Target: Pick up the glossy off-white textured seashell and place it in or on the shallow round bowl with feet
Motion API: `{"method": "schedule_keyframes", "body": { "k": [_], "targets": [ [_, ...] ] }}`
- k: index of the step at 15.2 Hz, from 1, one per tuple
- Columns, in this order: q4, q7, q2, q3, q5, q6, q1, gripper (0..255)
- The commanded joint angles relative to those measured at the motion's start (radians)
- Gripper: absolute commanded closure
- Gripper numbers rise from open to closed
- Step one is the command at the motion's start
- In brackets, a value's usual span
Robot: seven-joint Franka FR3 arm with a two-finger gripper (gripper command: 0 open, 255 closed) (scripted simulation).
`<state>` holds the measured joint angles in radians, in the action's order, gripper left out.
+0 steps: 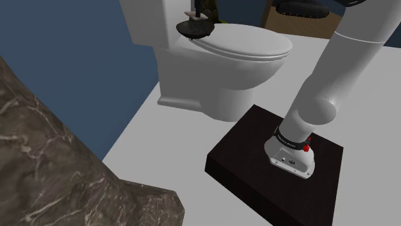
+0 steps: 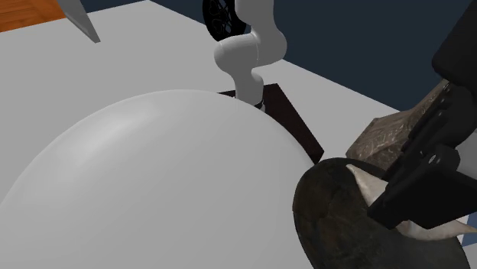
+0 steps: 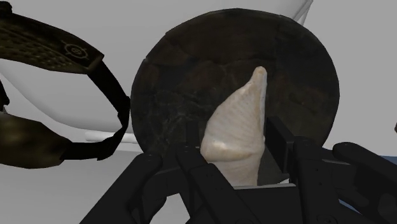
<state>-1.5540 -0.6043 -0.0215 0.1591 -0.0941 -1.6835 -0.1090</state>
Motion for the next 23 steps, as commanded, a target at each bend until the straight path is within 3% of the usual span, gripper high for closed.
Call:
{"method": "schedule_keyframes", "body": {
  "k": [1, 10, 11, 16, 20, 23],
  "targets": [
    [-0.033, 0.006, 0.005, -0.001, -0.001, -0.028, -0.001, 255],
    [-0.041, 0.006, 0.006, -0.001, -0.002, -0.035, -0.002, 255],
    [-0.041, 0.006, 0.006, -0.001, -0.002, -0.035, -0.002, 0],
    [-0.041, 0.006, 0.006, -0.001, -0.002, -0.035, -0.002, 0],
    [0.117, 0.002, -0.017, -0.005, 0.002, 0.1, -0.005, 0],
    [0.117, 0.002, -0.017, -0.005, 0.002, 0.1, -0.005, 0]
  ]
}}
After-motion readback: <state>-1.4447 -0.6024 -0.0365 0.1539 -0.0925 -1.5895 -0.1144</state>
